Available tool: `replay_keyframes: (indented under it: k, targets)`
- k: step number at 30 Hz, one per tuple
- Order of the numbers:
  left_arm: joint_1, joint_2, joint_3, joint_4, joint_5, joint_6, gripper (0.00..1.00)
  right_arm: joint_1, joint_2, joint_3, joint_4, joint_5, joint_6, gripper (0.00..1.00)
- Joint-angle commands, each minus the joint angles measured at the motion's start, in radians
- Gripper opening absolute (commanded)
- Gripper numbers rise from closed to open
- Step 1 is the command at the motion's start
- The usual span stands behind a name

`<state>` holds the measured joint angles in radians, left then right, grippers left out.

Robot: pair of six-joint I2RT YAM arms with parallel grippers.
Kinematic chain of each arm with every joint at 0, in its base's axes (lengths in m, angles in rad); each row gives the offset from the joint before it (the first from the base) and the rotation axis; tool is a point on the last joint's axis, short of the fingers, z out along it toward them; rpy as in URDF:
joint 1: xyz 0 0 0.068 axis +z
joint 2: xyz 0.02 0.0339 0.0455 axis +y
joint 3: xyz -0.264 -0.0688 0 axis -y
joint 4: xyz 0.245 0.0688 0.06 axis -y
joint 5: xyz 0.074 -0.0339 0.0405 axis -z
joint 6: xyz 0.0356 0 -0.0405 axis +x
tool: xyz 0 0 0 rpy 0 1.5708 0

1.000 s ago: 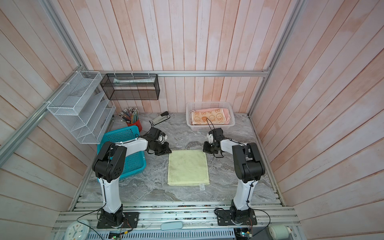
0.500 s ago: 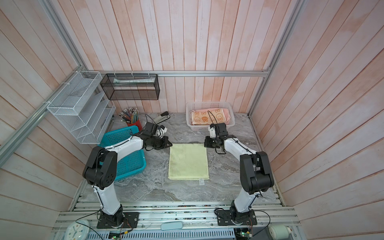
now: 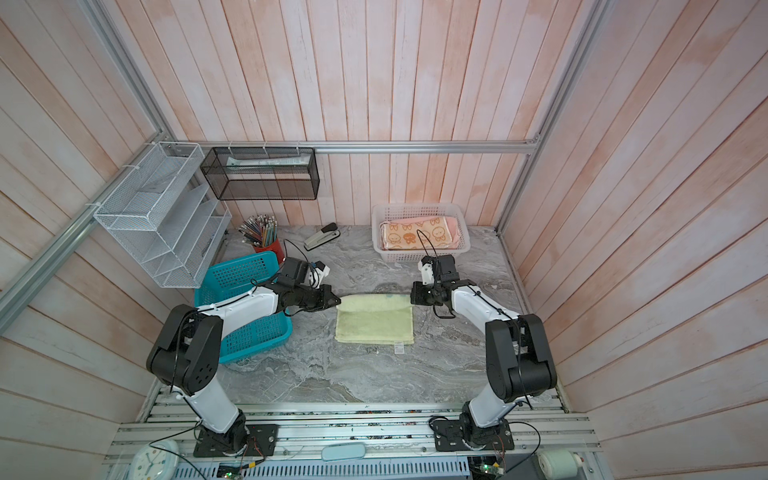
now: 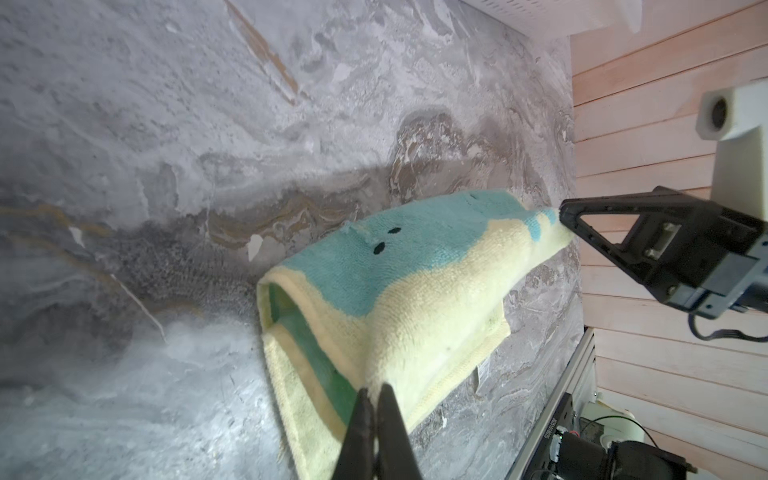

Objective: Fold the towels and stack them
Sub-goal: 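Lift the near edge with both grippers and fold it toward the far edge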

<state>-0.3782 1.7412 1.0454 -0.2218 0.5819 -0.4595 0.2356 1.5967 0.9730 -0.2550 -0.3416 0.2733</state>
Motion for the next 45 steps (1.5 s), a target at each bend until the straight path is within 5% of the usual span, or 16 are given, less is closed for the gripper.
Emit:
replay_keyframes:
  k: [1,5,7,11,17,36,39,45]
  targets:
    - [-0.004,-0.070,-0.049,0.072,0.038,-0.001,0.00,0.014,-0.075,-0.049,0.013,-0.007,0.019,0.00]
    - [-0.007,-0.106,-0.117,0.088,0.032,-0.001,0.00,0.034,-0.120,-0.155,0.041,-0.016,0.047,0.00]
    - [-0.006,-0.113,-0.144,0.088,0.028,-0.005,0.10,0.037,-0.128,-0.192,0.043,-0.031,0.058,0.00]
    - [-0.008,-0.167,-0.214,0.096,0.015,-0.021,0.34,0.047,-0.190,-0.238,0.015,-0.028,0.069,0.25]
    - [-0.004,-0.209,-0.240,0.083,-0.017,-0.029,0.35,0.045,-0.281,-0.238,-0.008,0.022,0.090,0.34]
    - [-0.056,-0.008,-0.141,0.006,-0.028,-0.099,0.39,0.071,-0.126,-0.262,-0.003,-0.009,0.125,0.41]
    - [-0.058,-0.008,-0.140,0.009,-0.019,-0.103,0.28,0.075,-0.105,-0.257,0.000,-0.013,0.121,0.38]
    - [-0.059,-0.054,-0.113,-0.036,-0.034,-0.096,0.00,0.080,-0.119,-0.231,-0.015,-0.003,0.113,0.00]
